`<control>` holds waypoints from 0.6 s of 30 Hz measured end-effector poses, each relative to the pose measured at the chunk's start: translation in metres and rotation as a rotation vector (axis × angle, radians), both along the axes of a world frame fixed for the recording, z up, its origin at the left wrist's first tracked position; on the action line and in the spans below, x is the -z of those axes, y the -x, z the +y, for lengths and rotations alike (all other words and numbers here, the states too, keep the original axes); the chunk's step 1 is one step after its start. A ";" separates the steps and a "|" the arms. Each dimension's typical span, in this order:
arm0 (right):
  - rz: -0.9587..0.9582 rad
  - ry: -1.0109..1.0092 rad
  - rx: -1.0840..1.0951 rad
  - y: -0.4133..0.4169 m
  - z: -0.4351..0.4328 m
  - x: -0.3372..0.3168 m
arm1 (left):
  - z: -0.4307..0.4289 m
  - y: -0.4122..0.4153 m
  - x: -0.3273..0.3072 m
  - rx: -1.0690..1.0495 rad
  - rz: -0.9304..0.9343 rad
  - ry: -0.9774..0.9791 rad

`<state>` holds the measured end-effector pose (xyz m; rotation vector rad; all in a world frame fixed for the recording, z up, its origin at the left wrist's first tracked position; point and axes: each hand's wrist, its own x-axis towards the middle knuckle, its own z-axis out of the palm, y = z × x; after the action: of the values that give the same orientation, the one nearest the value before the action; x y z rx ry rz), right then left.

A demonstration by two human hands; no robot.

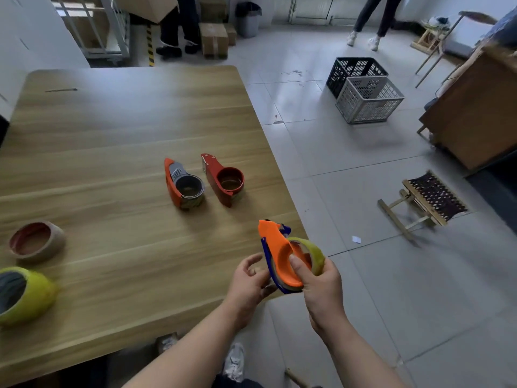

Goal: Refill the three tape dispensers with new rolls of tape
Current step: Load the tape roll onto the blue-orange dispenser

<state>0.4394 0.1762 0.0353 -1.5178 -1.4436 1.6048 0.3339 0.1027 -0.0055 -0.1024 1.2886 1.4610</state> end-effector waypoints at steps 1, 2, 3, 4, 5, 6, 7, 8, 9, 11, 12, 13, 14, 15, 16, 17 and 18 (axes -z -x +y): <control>-0.013 -0.021 0.015 -0.003 0.000 0.001 | 0.001 -0.005 0.004 -0.021 0.016 0.007; -0.023 -0.038 0.027 -0.006 0.000 0.002 | 0.002 -0.011 0.005 -0.043 0.034 0.013; -0.030 -0.052 0.038 -0.009 0.000 0.003 | 0.004 -0.016 0.007 -0.070 0.049 0.017; -0.035 -0.067 0.047 -0.012 0.001 0.005 | 0.006 -0.021 0.009 -0.095 0.058 0.025; -0.044 -0.079 0.056 -0.015 0.002 0.007 | 0.007 -0.026 0.011 -0.117 0.057 0.035; -0.053 -0.092 0.060 -0.018 0.004 0.008 | 0.009 -0.030 0.013 -0.126 0.054 0.051; -0.061 -0.105 0.059 -0.021 0.006 0.009 | 0.009 -0.034 0.016 -0.126 0.053 0.066; -0.069 -0.116 0.054 -0.024 0.008 0.012 | 0.010 -0.039 0.019 -0.120 0.055 0.085; -0.079 -0.125 0.046 -0.027 0.010 0.014 | 0.012 -0.042 0.023 -0.116 0.053 0.107; -0.111 -0.137 0.019 -0.032 0.011 0.021 | 0.015 -0.049 0.031 -0.107 0.034 0.154; -0.128 -0.143 0.005 -0.035 0.012 0.025 | 0.017 -0.052 0.036 -0.100 0.018 0.173; -0.145 -0.149 -0.008 -0.036 0.013 0.029 | 0.019 -0.056 0.040 -0.092 0.004 0.190; -0.158 -0.153 -0.018 -0.038 0.014 0.033 | 0.022 -0.059 0.045 -0.080 -0.009 0.209; -0.166 -0.153 -0.027 -0.039 0.016 0.037 | 0.025 -0.061 0.050 -0.073 -0.019 0.226; -0.172 -0.151 -0.035 -0.040 0.018 0.041 | 0.028 -0.063 0.055 -0.068 -0.027 0.241; -0.175 -0.149 -0.042 -0.041 0.021 0.044 | 0.031 -0.065 0.059 -0.063 -0.031 0.252; -0.179 -0.149 -0.046 -0.042 0.024 0.048 | 0.034 -0.066 0.063 -0.057 -0.029 0.261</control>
<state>0.4809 0.1997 -0.0122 -1.5842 -1.6659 1.3812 0.3995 0.1368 -0.0687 -0.3332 1.4576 1.3276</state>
